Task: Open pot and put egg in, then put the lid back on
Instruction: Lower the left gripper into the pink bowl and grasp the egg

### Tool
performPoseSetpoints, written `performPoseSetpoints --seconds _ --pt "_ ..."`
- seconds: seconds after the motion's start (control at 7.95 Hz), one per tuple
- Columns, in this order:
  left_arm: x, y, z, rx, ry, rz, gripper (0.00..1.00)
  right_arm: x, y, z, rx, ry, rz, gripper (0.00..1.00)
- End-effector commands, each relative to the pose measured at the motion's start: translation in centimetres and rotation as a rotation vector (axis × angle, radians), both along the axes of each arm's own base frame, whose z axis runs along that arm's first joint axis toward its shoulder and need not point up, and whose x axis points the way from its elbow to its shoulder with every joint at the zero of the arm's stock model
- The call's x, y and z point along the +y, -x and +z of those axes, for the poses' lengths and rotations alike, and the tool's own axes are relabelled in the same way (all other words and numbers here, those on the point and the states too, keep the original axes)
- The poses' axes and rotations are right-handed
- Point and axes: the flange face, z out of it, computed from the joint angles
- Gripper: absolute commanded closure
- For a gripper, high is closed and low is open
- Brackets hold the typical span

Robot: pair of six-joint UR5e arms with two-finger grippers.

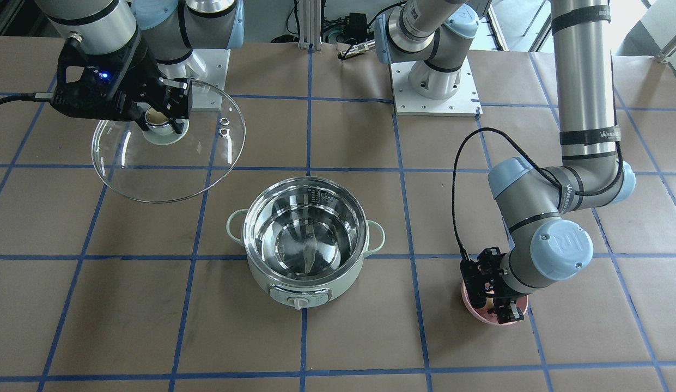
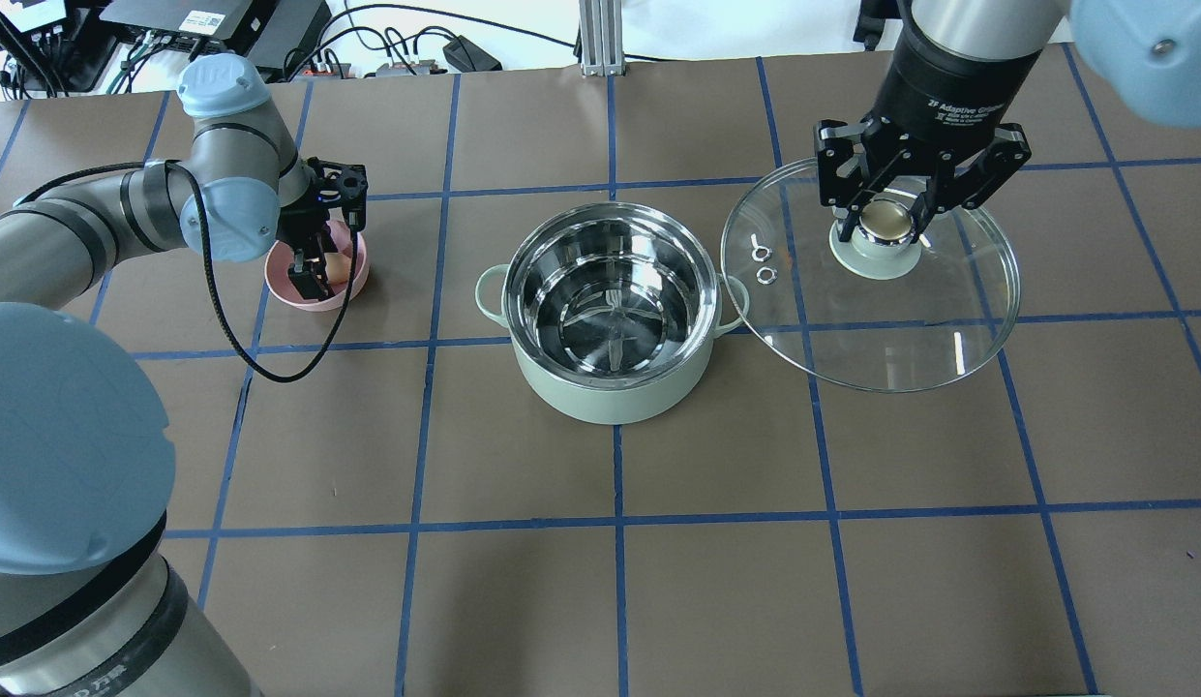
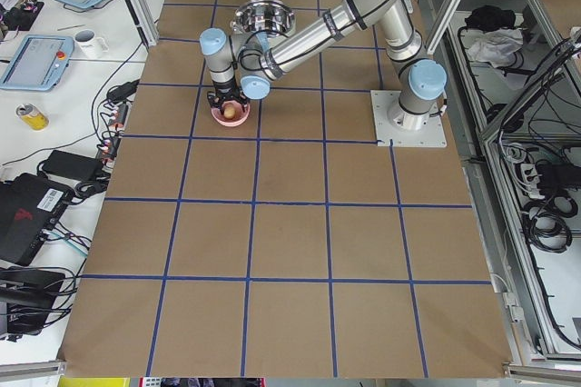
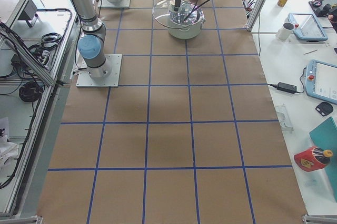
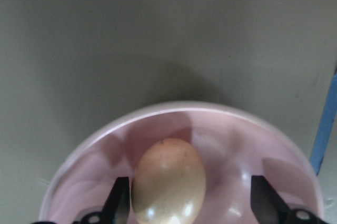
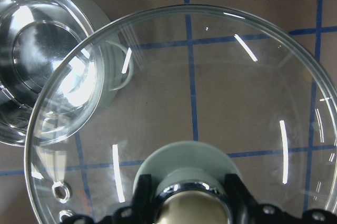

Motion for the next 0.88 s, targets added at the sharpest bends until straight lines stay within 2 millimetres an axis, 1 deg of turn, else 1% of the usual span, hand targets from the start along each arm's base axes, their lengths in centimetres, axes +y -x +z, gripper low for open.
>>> performPoseSetpoints --seconds 0.0,0.13,0.25,0.38,0.5,0.75 --pt "0.0 0.0 -0.1 -0.002 -0.003 -0.003 0.49 0.0 0.0 0.0 0.000 0.000 -0.002 0.73" --pt "0.0 -0.2 -0.1 -0.020 -0.006 -0.002 0.59 0.0 0.0 0.0 0.000 0.000 -0.002 0.73" --pt "0.0 -0.2 -0.1 -0.020 -0.006 -0.002 0.63 0.0 0.0 0.0 0.000 0.000 -0.002 0.73" --pt "0.0 -0.2 -0.1 -0.021 -0.006 -0.004 0.89 0.0 0.0 0.0 0.000 0.000 -0.002 0.73" --pt "0.1 -0.5 0.3 -0.052 -0.004 0.009 1.00 0.0 0.0 0.0 0.000 0.000 -0.002 0.73" --pt "0.2 -0.7 1.8 -0.073 0.014 0.012 1.00 0.0 0.0 0.0 0.000 0.000 -0.003 0.73"
